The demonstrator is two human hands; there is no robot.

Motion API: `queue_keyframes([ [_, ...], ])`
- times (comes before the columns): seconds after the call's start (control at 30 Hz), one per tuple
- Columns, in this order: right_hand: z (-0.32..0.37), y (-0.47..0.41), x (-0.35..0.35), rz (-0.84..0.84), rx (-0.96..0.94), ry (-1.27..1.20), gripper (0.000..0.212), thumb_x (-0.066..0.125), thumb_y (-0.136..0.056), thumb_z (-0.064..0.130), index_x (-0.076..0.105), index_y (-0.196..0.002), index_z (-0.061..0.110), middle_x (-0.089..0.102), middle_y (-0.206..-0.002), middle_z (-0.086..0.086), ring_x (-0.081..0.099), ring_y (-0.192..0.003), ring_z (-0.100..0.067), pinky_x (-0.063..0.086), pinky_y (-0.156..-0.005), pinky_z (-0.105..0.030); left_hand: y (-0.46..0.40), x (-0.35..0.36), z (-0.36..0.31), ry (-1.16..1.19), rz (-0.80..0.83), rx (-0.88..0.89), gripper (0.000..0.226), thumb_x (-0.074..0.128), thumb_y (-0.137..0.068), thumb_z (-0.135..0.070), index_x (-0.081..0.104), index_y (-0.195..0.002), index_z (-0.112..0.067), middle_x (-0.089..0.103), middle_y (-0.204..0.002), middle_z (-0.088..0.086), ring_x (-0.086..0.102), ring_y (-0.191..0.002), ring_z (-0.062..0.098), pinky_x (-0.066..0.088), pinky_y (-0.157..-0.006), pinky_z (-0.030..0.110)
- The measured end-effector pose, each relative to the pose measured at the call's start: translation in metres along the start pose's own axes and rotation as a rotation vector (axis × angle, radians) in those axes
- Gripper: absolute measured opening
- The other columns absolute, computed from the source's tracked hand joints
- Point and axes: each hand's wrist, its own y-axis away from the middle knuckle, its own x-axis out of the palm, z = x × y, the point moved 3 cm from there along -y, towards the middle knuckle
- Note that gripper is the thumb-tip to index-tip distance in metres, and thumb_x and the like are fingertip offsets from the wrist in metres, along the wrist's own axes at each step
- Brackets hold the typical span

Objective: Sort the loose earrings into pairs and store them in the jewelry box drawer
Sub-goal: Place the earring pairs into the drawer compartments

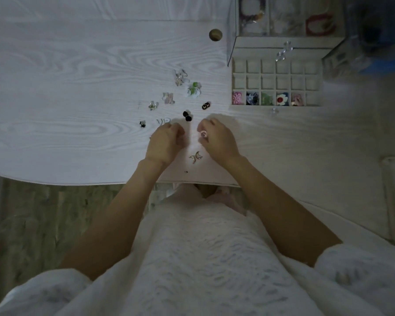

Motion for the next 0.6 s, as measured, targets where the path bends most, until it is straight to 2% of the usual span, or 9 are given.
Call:
queue_keyframes([
  [0.07,-0.01,0.009,-0.007,-0.057,0.033,0.003,0.015,0.057,-0.084,0.004,0.058,-0.099,0.008,0.056,-0.099,-0.01,0.053,-0.085,-0.024,0.037,-0.066,-0.028,-0.004,-0.002,-0.003,-0.06,0.026,0.051,0.024,0.056,-0.089,-0.015,0.059,-0.11,-0.004,0.058,-0.107,0.019,0.055,-0.096,0.035,0.04,-0.077,0.036],
  [0.13,-0.022,0.018,-0.015,-0.1,0.052,0.003,0.014,0.056,-0.085,0.004,0.059,-0.099,0.009,0.055,-0.098,-0.01,0.055,-0.084,-0.024,0.042,-0.067,-0.03,-0.006,-0.006,-0.008,-0.046,0.01,0.087,0.025,0.056,-0.09,-0.016,0.056,-0.113,-0.006,0.056,-0.11,0.018,0.058,-0.091,0.034,0.044,-0.076,0.038],
  [0.2,-0.032,0.028,-0.023,-0.144,0.077,-0.035,0.013,0.056,-0.087,0.005,0.059,-0.099,0.009,0.055,-0.098,-0.01,0.058,-0.083,-0.021,0.043,-0.069,-0.027,-0.006,-0.014,-0.016,0.056,-0.08,0.141,0.023,0.058,-0.089,-0.015,0.057,-0.111,-0.008,0.054,-0.109,0.015,0.062,-0.084,0.028,0.052,-0.075,0.038],
  [0.3,-0.056,0.043,-0.043,-0.206,0.156,-0.122,0.014,0.057,-0.087,0.006,0.06,-0.1,0.011,0.056,-0.101,-0.008,0.053,-0.078,-0.009,0.037,-0.071,-0.013,-0.009,-0.018,-0.046,0.239,-0.155,0.239,0.017,0.06,-0.089,-0.013,0.058,-0.105,-0.009,0.053,-0.109,0.012,0.061,-0.082,0.016,0.051,-0.074,0.025],
  [0.33,-0.065,0.049,-0.051,-0.225,0.183,-0.153,0.016,0.058,-0.086,0.007,0.06,-0.101,0.012,0.056,-0.101,-0.006,0.051,-0.077,-0.007,0.038,-0.072,-0.013,-0.01,-0.017,-0.06,0.298,-0.153,0.255,0.015,0.06,-0.089,-0.013,0.058,-0.104,-0.011,0.054,-0.109,0.01,0.061,-0.081,0.013,0.05,-0.073,0.02],
  [0.47,-0.111,0.066,-0.097,-0.326,0.228,-0.244,0.021,0.062,-0.084,0.008,0.061,-0.104,0.015,0.059,-0.1,-0.005,0.057,-0.078,-0.013,0.053,-0.075,-0.031,-0.024,0.01,-0.135,0.468,-0.073,0.252,0.008,0.06,-0.09,-0.02,0.056,-0.096,-0.017,0.065,-0.094,-0.001,0.062,-0.076,0.008,0.049,-0.066,0.017],
  [0.53,-0.132,0.068,-0.12,-0.378,0.252,-0.274,0.024,0.062,-0.082,0.008,0.061,-0.105,0.014,0.062,-0.098,-0.006,0.059,-0.077,-0.014,0.053,-0.072,-0.029,-0.035,0.031,-0.172,0.503,-0.042,0.266,0.009,0.062,-0.087,-0.015,0.056,-0.095,-0.015,0.064,-0.091,-0.005,0.061,-0.071,0.004,0.048,-0.064,0.016],
  [0.6,-0.149,0.066,-0.141,-0.431,0.263,-0.302,0.021,0.061,-0.083,0.009,0.059,-0.104,0.013,0.063,-0.093,-0.003,0.058,-0.075,-0.012,0.05,-0.067,-0.021,-0.047,0.051,-0.202,0.522,-0.036,0.262,0.013,0.064,-0.084,-0.01,0.057,-0.094,-0.014,0.064,-0.094,-0.001,0.06,-0.07,0.007,0.05,-0.065,0.021],
])
